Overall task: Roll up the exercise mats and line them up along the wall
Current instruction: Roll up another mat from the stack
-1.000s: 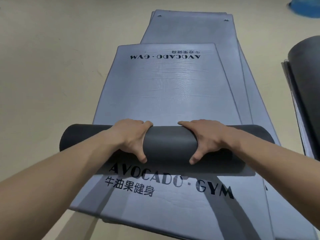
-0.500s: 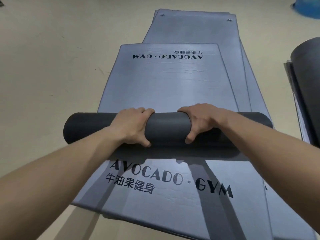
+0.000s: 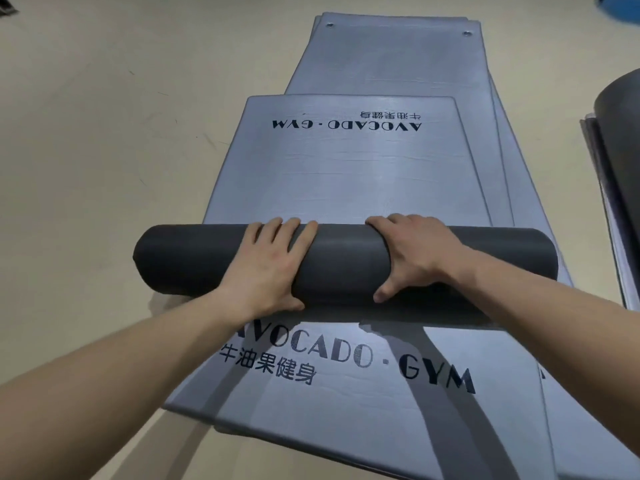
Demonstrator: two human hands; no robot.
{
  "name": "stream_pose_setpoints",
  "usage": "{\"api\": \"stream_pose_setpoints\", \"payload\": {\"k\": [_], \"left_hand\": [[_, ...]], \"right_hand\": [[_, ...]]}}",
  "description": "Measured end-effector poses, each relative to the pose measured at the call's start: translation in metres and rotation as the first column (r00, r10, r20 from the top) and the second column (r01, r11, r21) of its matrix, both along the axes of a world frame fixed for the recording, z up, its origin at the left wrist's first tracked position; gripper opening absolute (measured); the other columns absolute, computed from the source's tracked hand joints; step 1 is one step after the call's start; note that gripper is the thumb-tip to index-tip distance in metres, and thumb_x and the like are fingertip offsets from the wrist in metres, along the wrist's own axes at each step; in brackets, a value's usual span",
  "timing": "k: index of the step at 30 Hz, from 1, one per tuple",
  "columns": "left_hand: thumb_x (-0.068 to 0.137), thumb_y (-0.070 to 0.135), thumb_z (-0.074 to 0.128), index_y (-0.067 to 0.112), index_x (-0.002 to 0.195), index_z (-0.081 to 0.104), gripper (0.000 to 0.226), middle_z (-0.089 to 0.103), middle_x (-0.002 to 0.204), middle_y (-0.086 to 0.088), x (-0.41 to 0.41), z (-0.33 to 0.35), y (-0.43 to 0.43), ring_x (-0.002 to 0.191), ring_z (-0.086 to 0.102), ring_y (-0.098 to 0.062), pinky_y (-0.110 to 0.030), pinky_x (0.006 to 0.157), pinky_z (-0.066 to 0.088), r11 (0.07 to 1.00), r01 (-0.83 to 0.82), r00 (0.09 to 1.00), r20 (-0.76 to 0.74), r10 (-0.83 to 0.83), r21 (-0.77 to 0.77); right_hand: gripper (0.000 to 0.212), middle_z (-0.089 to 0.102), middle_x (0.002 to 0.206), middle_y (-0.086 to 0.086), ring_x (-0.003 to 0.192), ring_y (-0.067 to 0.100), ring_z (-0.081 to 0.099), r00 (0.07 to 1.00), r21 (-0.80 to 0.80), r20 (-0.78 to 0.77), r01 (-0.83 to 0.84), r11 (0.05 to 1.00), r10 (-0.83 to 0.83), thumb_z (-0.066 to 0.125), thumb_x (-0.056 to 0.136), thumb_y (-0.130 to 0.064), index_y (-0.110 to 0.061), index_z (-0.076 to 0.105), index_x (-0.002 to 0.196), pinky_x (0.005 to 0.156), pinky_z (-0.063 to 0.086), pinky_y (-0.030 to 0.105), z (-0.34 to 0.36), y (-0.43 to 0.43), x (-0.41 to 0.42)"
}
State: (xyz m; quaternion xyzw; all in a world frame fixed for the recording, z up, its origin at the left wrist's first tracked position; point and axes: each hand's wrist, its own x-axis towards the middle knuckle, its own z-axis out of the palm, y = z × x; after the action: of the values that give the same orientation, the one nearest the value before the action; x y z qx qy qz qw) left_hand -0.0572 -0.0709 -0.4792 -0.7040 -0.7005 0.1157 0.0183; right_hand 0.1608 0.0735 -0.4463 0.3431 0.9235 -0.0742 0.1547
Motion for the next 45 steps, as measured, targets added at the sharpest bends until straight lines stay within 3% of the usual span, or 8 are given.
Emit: {"api": "stream_pose_setpoints", "payload": {"k": [8, 10, 21, 27, 30, 34, 40, 45], "left_hand": [[0.059, 0.083, 0.074, 0.019, 0.162, -0.004, 0.144, 0.024, 0.164, -0.012, -0.009, 0.000, 0.022, 0.151, 0.027, -0.036, -0.056, 0.124, 0.022, 0.999, -0.026, 1.000, 0.013, 0.027, -0.042], [0.058, 0.085, 0.075, 0.018, 0.162, -0.009, 0.149, 0.012, 0.166, -0.017, -0.005, -0.009, 0.014, 0.153, 0.016, -0.042, -0.062, 0.123, 0.019, 0.998, -0.048, 0.997, -0.058, 0.046, -0.032], [0.048, 0.085, 0.077, 0.022, 0.141, 0.034, 0.120, 0.059, 0.120, 0.000, -0.002, 0.022, 0.033, 0.096, 0.064, -0.028, -0.038, 0.072, 0.048, 0.964, 0.049, 0.997, 0.063, -0.033, -0.260], [0.048, 0.084, 0.080, 0.029, 0.160, 0.015, 0.141, 0.049, 0.144, 0.000, -0.012, 0.024, 0.040, 0.124, 0.054, -0.027, -0.046, 0.102, 0.049, 0.925, 0.038, 0.980, 0.194, 0.039, -0.377], [0.054, 0.084, 0.076, 0.022, 0.162, 0.007, 0.143, 0.030, 0.161, -0.007, -0.004, 0.003, 0.017, 0.145, 0.035, -0.031, -0.052, 0.120, 0.029, 0.985, 0.065, 0.993, 0.105, -0.048, -0.159], [0.056, 0.078, 0.078, 0.020, 0.160, 0.013, 0.136, 0.035, 0.160, -0.009, -0.006, -0.003, 0.016, 0.141, 0.040, -0.032, -0.049, 0.118, 0.033, 0.997, 0.059, 0.994, 0.090, -0.054, -0.053], [0.053, 0.078, 0.080, 0.024, 0.161, 0.011, 0.139, 0.038, 0.158, -0.006, -0.012, 0.000, 0.030, 0.140, 0.042, -0.031, -0.051, 0.117, 0.034, 0.996, 0.031, 0.992, 0.122, -0.021, -0.080], [0.056, 0.079, 0.079, 0.023, 0.155, 0.026, 0.126, 0.049, 0.148, -0.004, -0.011, 0.011, 0.033, 0.130, 0.052, -0.029, -0.048, 0.109, 0.042, 0.999, -0.033, 0.995, 0.088, 0.037, -0.039]], "right_hand": [[0.143, 0.046, 0.141, 0.013, 0.124, 0.038, 0.048, 0.994, 0.328, -0.085, -0.037, 0.944, 0.068, 0.081, 0.040, -0.079, -0.019, 0.023, 0.156, 0.105, 0.037, 0.056, -0.039, -0.017, 0.012], [0.137, 0.049, 0.137, 0.009, 0.119, 0.036, 0.053, 0.996, 0.267, -0.044, -0.066, 0.962, 0.081, 0.077, 0.043, -0.084, -0.024, 0.021, 0.153, 0.102, 0.041, 0.052, -0.029, -0.001, 0.002], [0.136, 0.052, 0.136, -0.003, 0.122, 0.026, 0.057, 0.994, -0.241, 0.105, 0.008, 0.971, 0.018, 0.086, 0.042, -0.080, -0.035, 0.025, 0.154, 0.102, 0.048, 0.044, 0.007, 0.010, 0.001], [0.143, 0.040, 0.150, 0.012, 0.135, 0.037, 0.044, 0.997, 0.193, -0.054, -0.035, 0.981, 0.046, 0.074, 0.042, -0.084, -0.022, 0.019, 0.159, 0.114, 0.033, 0.054, -0.030, -0.048, 0.035], [0.134, 0.046, 0.147, 0.006, 0.129, 0.033, 0.050, 0.998, 0.103, -0.020, -0.056, 0.993, 0.058, 0.068, 0.045, -0.086, -0.026, 0.019, 0.156, 0.109, 0.039, 0.050, -0.023, -0.026, 0.025], [0.137, 0.049, 0.146, 0.005, 0.125, 0.032, 0.054, 0.999, -0.041, 0.028, -0.044, 0.998, 0.045, 0.073, 0.045, -0.088, -0.028, 0.020, 0.157, 0.106, 0.044, 0.047, -0.007, 0.008, 0.006], [0.128, 0.053, 0.132, 0.011, 0.115, 0.036, 0.055, 0.991, 0.354, -0.105, -0.041, 0.934, 0.084, 0.085, 0.045, -0.068, -0.017, 0.034, 0.150, 0.099, 0.042, 0.053, -0.044, -0.031, 0.019], [0.101, 0.066, 0.112, -0.002, 0.097, 0.029, 0.063, 0.998, 0.146, -0.049, -0.043, 0.988, 0.051, 0.079, 0.052, -0.073, -0.031, 0.043, 0.136, 0.079, 0.049, 0.039, -0.001, 0.002, -0.003]]}}
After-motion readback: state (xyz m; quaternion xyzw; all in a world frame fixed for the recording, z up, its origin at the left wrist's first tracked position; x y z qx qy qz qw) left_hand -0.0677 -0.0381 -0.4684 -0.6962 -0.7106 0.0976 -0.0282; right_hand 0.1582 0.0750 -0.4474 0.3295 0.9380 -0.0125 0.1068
